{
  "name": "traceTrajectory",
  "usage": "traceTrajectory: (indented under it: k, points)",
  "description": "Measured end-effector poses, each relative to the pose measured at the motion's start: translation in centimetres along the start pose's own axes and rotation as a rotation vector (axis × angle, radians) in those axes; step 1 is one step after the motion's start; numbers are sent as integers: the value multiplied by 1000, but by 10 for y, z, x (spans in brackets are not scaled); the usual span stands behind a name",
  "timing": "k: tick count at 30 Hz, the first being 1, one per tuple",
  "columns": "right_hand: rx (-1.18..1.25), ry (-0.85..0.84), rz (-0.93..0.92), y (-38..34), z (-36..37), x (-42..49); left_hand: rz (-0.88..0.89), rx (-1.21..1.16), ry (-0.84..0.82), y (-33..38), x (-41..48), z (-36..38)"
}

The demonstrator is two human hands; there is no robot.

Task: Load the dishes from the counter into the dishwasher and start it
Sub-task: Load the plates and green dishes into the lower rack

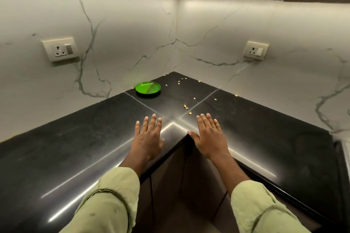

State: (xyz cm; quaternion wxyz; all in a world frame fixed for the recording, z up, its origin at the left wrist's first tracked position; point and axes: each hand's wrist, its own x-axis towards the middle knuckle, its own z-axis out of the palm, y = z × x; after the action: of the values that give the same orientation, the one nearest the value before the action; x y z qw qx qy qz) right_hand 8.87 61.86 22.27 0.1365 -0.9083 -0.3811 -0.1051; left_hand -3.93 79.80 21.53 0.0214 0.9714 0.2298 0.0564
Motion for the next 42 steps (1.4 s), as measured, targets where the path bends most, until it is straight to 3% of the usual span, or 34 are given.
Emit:
traceTrajectory:
  k: [9, 20, 29, 37, 42]
  points:
    - [33, -55, -80, -16, 60, 114, -76, 15, -96, -48, 80, 26]
    - [72, -202, -276, -12, 129, 288, -311, 38, -183, -94, 212, 48]
    - [81, -290, -353, -16, 164, 377, -388, -6, -267, -119, 281, 70]
    - [21, -351, -379, -12, 202, 433, -434, -113, -353, -142, 341, 103]
    - [-3, -391, -416, -16, 237, 452, -443, -287, -542, -157, 368, 132]
